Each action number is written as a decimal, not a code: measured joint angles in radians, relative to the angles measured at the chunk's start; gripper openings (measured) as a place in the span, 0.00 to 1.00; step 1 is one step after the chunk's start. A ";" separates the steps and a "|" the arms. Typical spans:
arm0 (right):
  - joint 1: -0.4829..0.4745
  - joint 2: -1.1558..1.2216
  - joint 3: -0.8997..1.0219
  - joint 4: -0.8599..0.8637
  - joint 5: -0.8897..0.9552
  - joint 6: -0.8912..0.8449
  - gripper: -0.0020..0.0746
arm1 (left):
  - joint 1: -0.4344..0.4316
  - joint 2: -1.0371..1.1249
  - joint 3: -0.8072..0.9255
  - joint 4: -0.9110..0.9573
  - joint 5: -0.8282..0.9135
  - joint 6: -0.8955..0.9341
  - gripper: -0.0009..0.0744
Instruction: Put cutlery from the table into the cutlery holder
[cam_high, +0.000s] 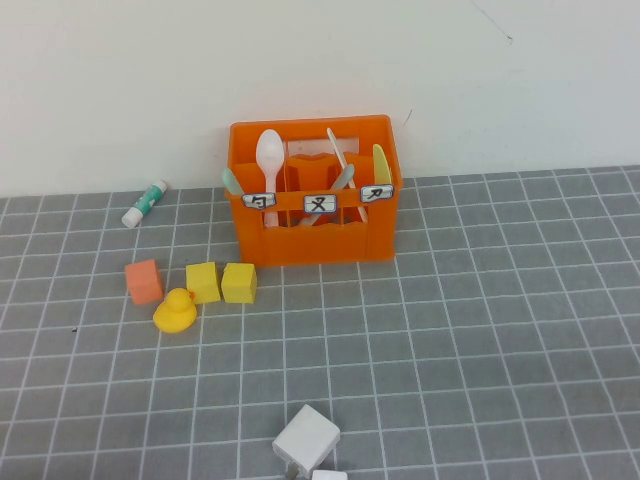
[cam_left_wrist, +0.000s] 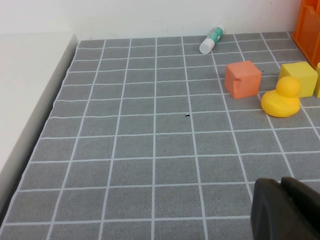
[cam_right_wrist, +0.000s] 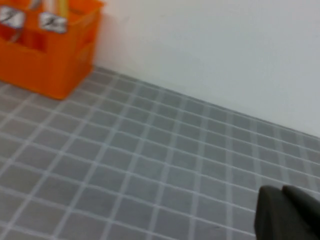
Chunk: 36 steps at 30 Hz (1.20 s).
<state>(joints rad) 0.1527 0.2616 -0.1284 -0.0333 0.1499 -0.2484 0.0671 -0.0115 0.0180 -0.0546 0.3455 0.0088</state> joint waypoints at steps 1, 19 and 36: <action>-0.040 -0.019 0.002 0.002 0.005 -0.002 0.02 | 0.000 0.000 0.000 0.000 0.000 0.000 0.01; -0.224 -0.271 0.156 -0.055 0.150 0.098 0.02 | 0.000 0.000 0.000 0.000 0.000 -0.002 0.01; -0.224 -0.274 0.154 -0.055 0.191 0.111 0.02 | 0.000 0.000 0.000 0.000 0.000 -0.002 0.01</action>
<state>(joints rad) -0.0713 -0.0125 0.0254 -0.0879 0.3408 -0.1373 0.0671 -0.0115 0.0180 -0.0546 0.3455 0.0067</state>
